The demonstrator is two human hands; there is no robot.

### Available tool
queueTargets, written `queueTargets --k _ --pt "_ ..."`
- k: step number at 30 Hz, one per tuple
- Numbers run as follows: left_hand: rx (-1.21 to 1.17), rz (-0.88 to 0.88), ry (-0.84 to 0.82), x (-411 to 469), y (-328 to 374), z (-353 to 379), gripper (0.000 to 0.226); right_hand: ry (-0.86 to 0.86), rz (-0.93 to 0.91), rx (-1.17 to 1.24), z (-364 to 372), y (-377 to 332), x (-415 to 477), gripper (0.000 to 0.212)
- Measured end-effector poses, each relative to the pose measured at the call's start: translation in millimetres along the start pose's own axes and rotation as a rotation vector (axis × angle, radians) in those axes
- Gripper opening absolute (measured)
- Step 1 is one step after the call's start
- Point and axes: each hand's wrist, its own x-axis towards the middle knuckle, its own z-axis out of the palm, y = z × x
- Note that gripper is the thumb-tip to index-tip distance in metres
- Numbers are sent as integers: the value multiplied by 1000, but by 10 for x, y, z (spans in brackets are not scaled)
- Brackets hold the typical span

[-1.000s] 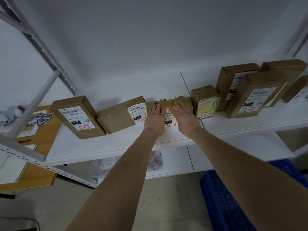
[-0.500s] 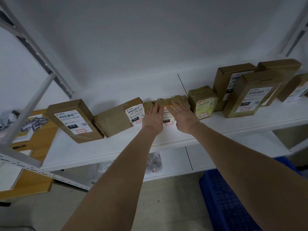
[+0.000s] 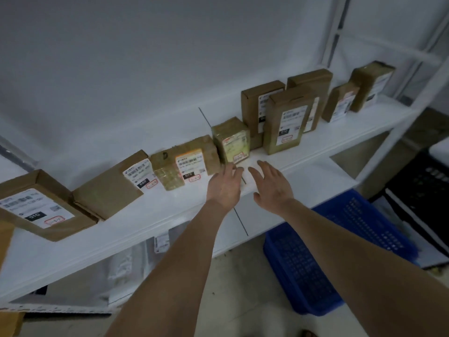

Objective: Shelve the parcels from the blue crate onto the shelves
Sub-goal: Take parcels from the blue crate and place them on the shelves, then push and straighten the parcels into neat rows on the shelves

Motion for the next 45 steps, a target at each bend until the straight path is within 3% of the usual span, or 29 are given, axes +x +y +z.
queueTargets --k 6,17,24,29,34,41,45 --pt "-26 50 -260 93 706 495 64 -129 136 29 356 656 -505 76" --pt "-163 -69 -481 314 2679 1411 61 -344 190 168 986 2567 -1341 67" --pt "-173 -85 -612 447 3729 1899 63 -474 328 57 1250 3713 -1820 61" --pt "-154 -115 -637 606 3935 2011 59 -486 450 1 1261 4197 -1837 64" --pt "-146 -110 -641 750 3939 2035 56 -462 434 8 1192 4340 -1717 60" --pt "-125 -128 -545 962 3837 1694 49 -381 302 35 887 4201 -1369 60" --pt "-109 -196 -478 1040 3693 1267 56 -273 204 9 585 3976 -1152 58"
